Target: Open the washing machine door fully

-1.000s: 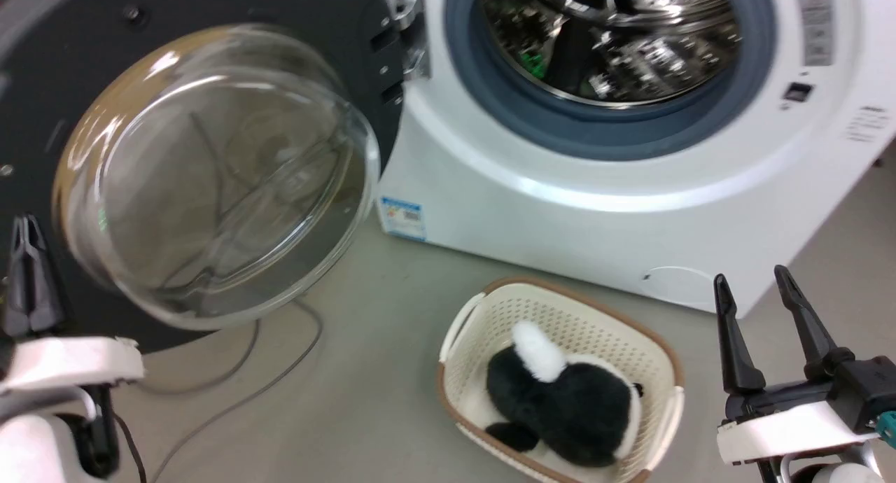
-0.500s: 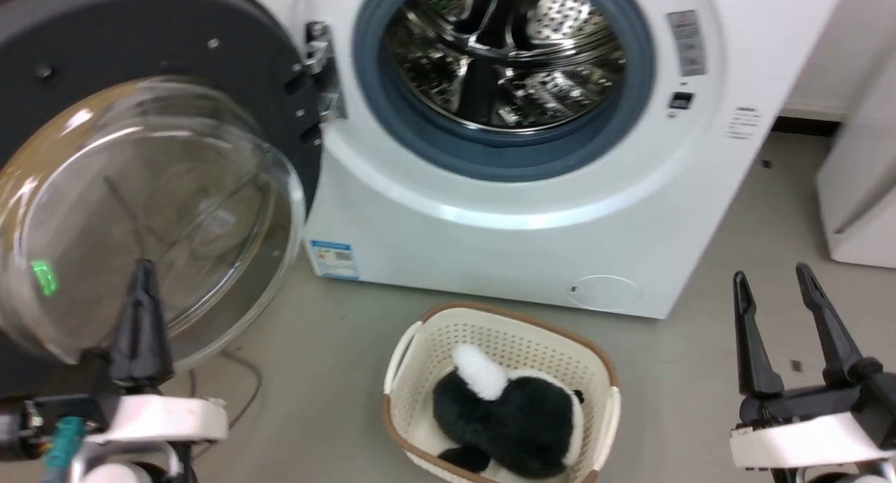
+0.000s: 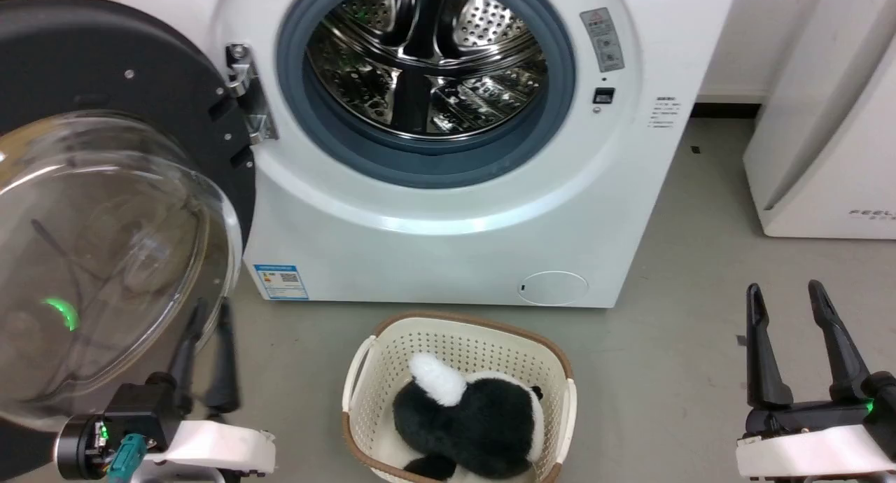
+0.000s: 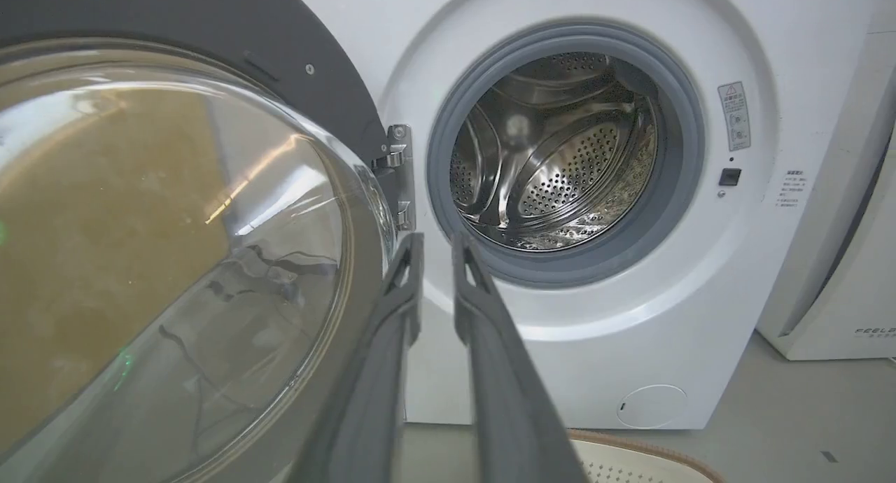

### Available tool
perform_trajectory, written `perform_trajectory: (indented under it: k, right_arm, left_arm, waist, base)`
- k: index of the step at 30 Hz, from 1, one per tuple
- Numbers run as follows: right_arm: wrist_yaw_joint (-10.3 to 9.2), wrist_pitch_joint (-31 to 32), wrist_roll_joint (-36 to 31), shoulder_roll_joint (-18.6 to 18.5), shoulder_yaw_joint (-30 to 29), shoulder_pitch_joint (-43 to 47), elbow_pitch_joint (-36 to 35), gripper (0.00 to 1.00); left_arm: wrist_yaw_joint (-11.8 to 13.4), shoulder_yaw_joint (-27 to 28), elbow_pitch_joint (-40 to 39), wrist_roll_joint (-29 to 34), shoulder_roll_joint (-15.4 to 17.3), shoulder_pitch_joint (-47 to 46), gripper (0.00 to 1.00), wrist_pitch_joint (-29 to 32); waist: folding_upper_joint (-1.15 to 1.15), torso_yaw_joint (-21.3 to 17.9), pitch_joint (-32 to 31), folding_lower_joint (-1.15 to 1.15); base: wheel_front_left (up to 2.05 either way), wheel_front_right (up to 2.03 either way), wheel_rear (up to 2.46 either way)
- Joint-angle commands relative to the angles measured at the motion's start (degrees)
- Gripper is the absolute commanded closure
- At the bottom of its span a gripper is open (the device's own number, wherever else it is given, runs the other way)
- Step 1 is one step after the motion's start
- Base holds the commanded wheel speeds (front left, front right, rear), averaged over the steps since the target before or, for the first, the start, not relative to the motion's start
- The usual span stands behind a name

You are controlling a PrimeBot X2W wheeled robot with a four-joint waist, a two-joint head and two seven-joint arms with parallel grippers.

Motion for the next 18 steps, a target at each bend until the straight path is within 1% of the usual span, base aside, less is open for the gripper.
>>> perform_trajectory:
  k: [1,18]
  right_arm:
    - [0.05,-0.25,0.27,0.08,0.21,0.65,0.13,0.00]
    - [0.05,-0.25,1.57,0.08,1.61,2.73,2.04,0.00]
  left_arm:
    - [0.17,-0.42,0.25,-0.36,0.01,0.75,0.00,0.10]
    - [-0.43,-2.78,1.70,-3.09,-0.13,3.21,0.00,0.10]
  waist:
    - [0.00,-0.73,0.04,0.00]
    - [0.00,-4.24,-0.47,0.00]
  base:
    - [0.00,0.00,0.00]
    - [0.00,0.00,0.00]
